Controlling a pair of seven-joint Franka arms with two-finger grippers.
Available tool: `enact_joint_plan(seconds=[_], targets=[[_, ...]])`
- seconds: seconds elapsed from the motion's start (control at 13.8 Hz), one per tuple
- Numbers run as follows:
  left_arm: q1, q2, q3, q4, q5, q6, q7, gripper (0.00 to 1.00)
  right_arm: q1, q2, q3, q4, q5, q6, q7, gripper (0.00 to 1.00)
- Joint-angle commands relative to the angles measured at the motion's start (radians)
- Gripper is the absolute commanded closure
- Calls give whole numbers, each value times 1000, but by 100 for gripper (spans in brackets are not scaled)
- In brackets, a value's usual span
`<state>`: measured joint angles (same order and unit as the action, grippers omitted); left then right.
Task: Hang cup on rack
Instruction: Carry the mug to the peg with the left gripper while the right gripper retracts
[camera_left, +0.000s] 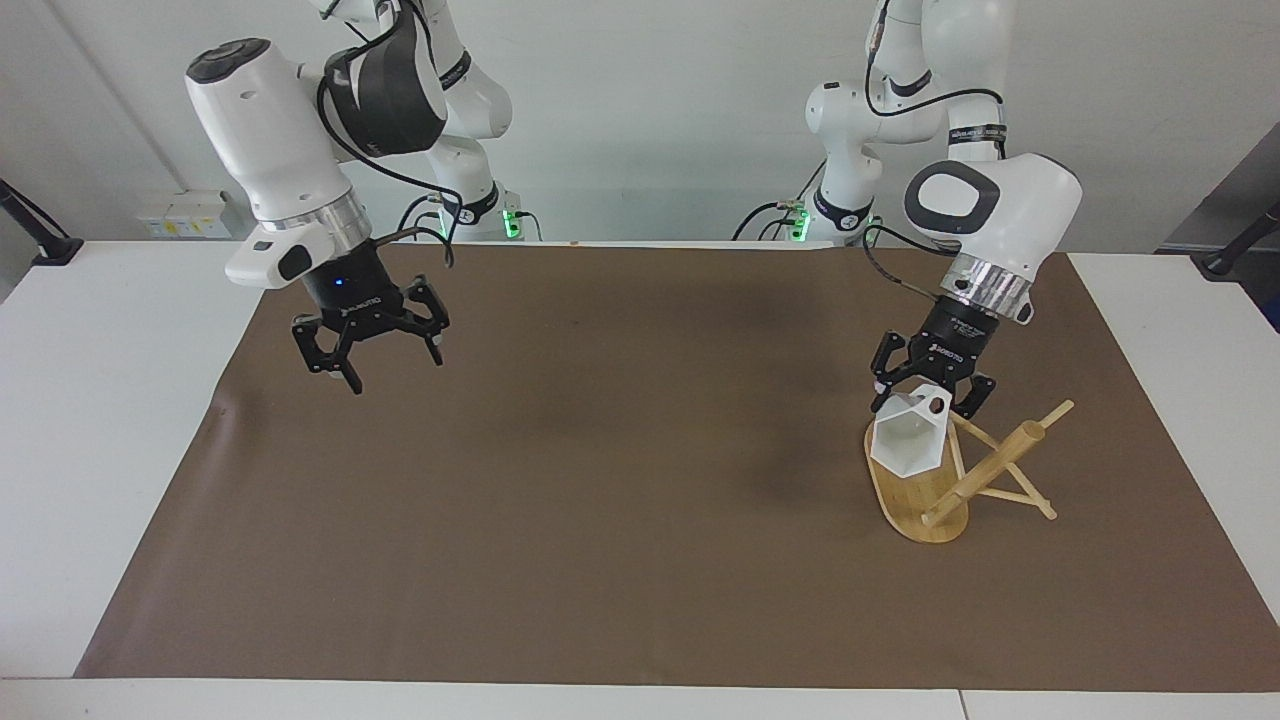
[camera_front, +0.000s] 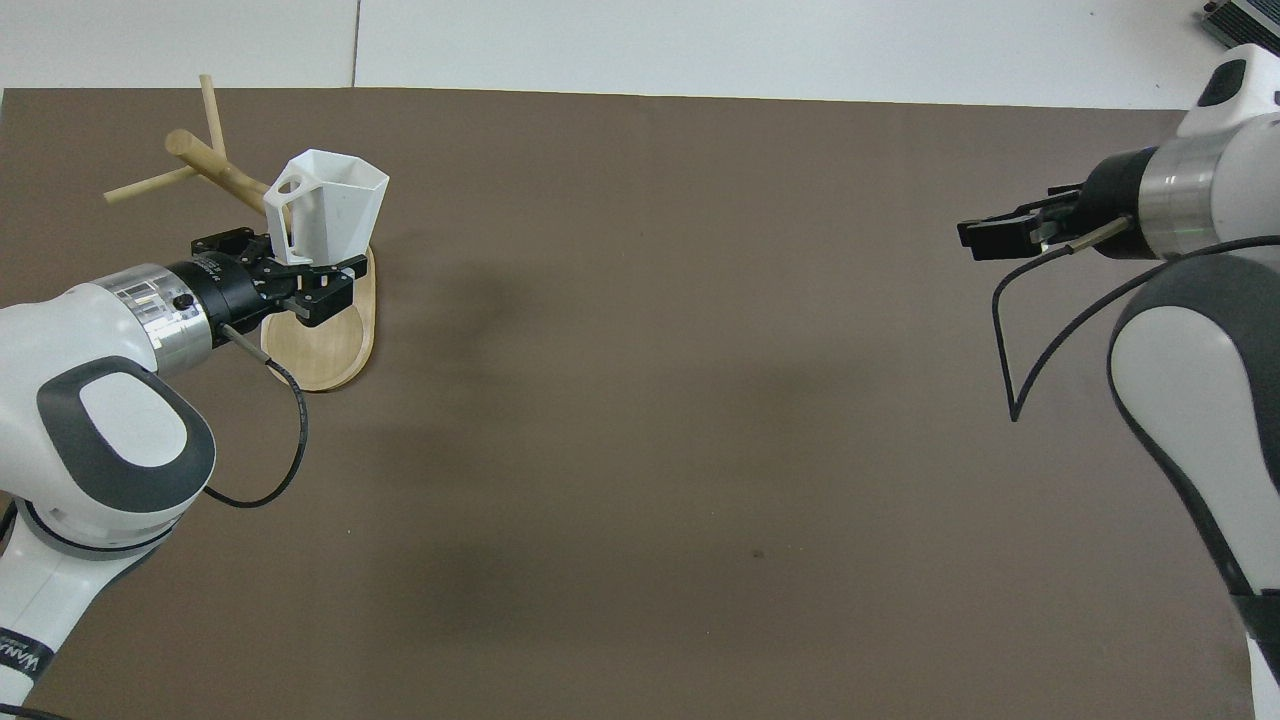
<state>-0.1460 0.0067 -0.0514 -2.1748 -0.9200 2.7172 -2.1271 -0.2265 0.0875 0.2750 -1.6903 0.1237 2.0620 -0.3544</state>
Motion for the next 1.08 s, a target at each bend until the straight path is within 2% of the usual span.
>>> enact_joint_plan(seconds=[0.0, 0.79, 1.01], targets=[[-12, 10, 4, 10, 15, 27, -42, 100, -5, -18, -34, -14, -61, -40, -17, 0], [-7, 35, 5, 33, 12, 69, -108, 100, -5, -35, -149, -5, -68, -219, 15, 0], [0, 36, 5, 38, 13, 76, -157, 100, -5, -55, -155, -3, -91, -270, 49, 0]])
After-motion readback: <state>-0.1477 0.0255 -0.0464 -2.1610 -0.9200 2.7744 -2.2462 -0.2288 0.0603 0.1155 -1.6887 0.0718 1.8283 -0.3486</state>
